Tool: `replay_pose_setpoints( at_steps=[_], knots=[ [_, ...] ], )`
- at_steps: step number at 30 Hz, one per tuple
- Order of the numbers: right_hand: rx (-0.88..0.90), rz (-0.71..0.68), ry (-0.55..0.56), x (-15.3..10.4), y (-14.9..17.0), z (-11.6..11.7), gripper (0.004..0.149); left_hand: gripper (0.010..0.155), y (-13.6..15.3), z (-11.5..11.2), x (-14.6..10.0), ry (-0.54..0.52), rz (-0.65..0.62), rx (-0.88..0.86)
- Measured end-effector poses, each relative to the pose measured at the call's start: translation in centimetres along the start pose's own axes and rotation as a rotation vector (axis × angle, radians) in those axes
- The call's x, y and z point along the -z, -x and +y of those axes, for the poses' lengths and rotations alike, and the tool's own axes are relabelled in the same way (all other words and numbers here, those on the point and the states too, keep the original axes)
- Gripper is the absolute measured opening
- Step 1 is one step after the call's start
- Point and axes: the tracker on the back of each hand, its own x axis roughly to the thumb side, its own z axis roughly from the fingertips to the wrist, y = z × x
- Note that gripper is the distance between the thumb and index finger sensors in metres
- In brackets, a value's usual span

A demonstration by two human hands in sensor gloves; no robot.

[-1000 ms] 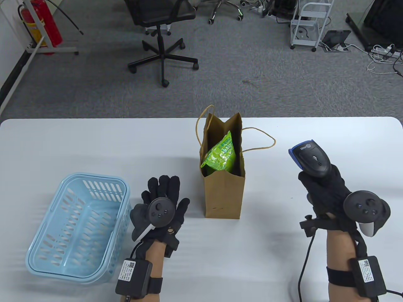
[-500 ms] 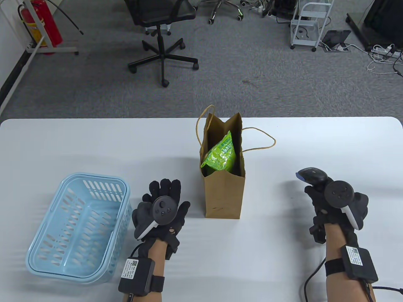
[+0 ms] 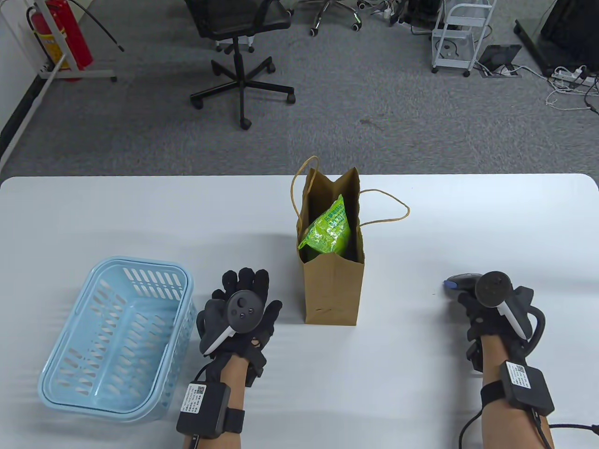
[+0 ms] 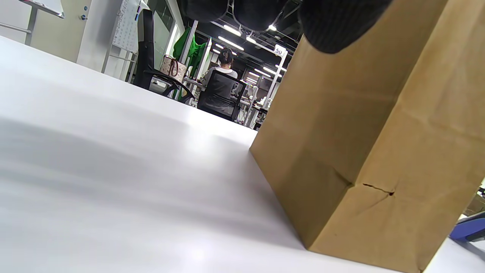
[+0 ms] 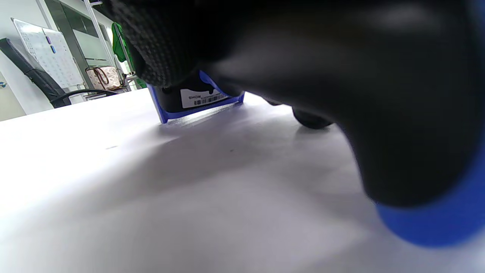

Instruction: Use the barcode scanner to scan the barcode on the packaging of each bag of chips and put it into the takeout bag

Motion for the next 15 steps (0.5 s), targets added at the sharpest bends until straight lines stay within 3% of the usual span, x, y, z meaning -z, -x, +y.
replay_pose_setpoints(
  at_steps=[6,11,15],
  knots=[
    [-0.052,0.075,-0.056,-0.8,-1.4,-1.5,0.095,0.075,-0.5,0.2,-0.2,-0.006,-0.021,0.011],
    [-0.052,-0.041,0.135,-3.4,-4.4,-4.7,0.092,0.075,-0.7,0.4,-0.4,-0.004,-0.027,0.029],
    [0.01,-0.266,0.253,-6.7,-8.4,-6.5,0.09,0.076,-0.5,0.7,-0.5,-0.014,-0.033,0.017]
  ],
)
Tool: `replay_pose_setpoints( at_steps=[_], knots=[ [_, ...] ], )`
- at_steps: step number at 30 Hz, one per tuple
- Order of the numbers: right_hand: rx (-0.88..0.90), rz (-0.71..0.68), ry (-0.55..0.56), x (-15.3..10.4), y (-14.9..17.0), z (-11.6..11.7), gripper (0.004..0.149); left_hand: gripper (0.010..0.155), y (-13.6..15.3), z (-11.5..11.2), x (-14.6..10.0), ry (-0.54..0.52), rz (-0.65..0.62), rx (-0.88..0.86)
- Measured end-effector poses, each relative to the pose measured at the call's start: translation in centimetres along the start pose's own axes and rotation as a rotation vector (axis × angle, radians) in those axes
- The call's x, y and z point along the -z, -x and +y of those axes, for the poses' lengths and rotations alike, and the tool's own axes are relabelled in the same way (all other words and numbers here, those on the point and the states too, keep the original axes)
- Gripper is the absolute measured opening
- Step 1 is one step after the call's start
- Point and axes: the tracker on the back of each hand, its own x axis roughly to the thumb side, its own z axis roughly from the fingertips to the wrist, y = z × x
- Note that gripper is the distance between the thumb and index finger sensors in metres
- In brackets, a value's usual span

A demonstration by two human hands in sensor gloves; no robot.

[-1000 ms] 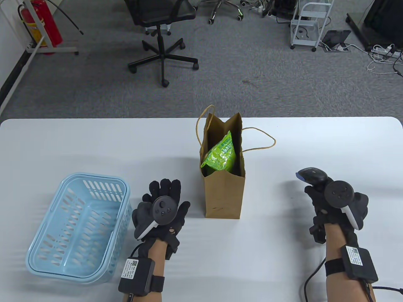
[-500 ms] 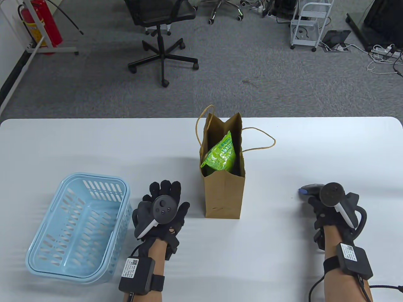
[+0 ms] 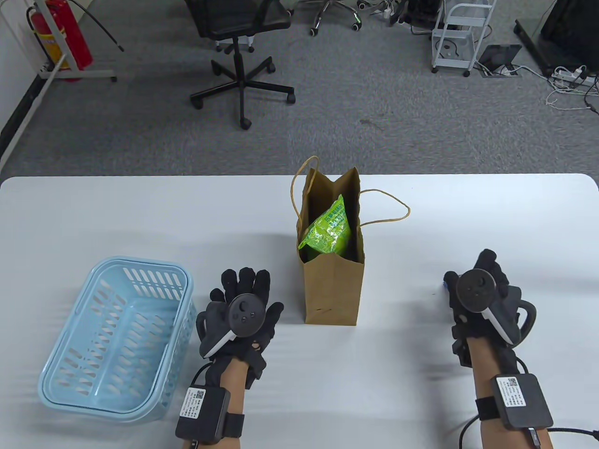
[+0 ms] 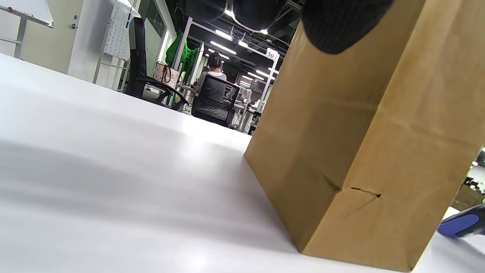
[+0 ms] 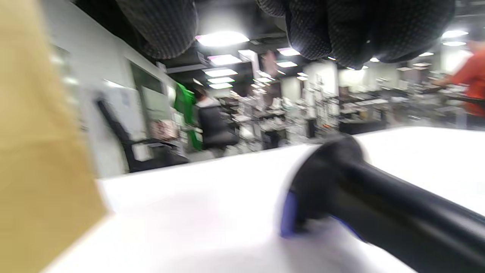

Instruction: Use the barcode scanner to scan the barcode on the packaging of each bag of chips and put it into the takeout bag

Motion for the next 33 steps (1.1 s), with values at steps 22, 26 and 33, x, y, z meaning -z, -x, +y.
replay_pose_setpoints(
  at_steps=[22,26,33],
  knots=[
    [-0.063,-0.527,-0.24,-5.2,-7.9,8.4,0.1,0.089,-0.6,-1.8,-0.2,0.152,-0.027,0.014],
    [-0.095,-0.523,-0.279,-5.3,-7.5,8.8,0.101,0.091,-0.7,-2.2,-0.2,0.2,-0.025,0.028],
    [-0.042,-0.501,-0.271,-5.0,-6.8,8.4,0.1,0.091,-0.9,-2.6,-0.2,0.22,-0.035,0.022]
  ],
)
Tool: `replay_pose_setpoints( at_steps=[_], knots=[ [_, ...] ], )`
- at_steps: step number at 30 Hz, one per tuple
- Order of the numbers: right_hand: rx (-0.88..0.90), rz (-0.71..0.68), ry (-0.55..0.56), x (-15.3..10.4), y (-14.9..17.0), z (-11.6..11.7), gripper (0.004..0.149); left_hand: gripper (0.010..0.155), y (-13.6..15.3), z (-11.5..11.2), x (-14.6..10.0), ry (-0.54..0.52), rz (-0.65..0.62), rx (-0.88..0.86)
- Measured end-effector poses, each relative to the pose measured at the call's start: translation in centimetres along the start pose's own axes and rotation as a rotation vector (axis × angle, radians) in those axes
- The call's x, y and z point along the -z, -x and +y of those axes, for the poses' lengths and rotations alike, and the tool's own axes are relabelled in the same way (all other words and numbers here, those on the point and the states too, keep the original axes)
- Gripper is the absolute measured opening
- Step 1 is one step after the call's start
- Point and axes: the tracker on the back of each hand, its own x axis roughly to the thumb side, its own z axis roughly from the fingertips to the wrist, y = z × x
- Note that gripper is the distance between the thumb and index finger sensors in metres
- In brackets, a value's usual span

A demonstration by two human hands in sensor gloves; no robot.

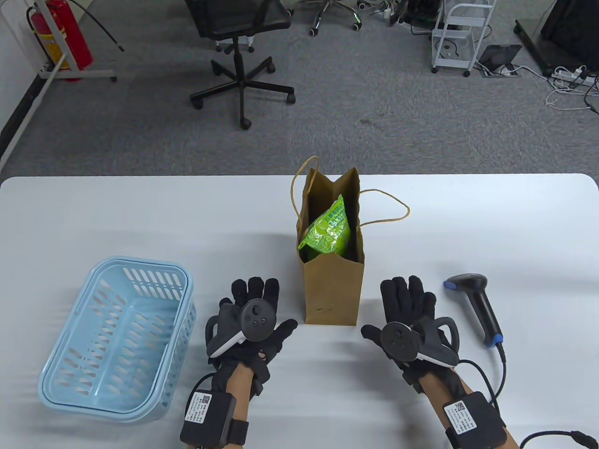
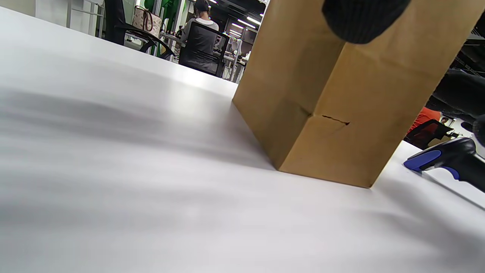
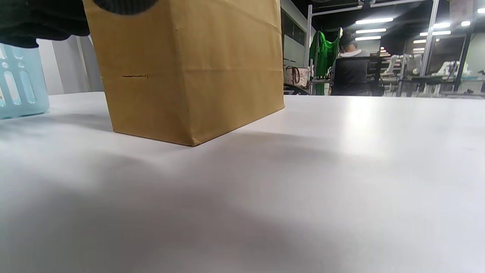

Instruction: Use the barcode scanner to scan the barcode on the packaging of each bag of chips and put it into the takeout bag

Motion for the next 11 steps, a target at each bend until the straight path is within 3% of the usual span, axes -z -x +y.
replay_pose_setpoints(
  at_steps=[3,6,11],
  knots=[
    [0.08,0.027,-0.029,0.28,0.33,0.31,0.099,0.091,0.06,-0.22,0.18,0.011,0.003,0.005],
    [-0.004,0.027,-0.041,0.39,0.33,0.4,0.098,0.091,0.17,-0.43,0.3,0.027,0.007,0.01],
    [0.029,0.022,-0.011,0.67,0.19,0.07,0.097,0.09,0.25,-0.56,0.47,0.033,0.014,0.02]
  ],
)
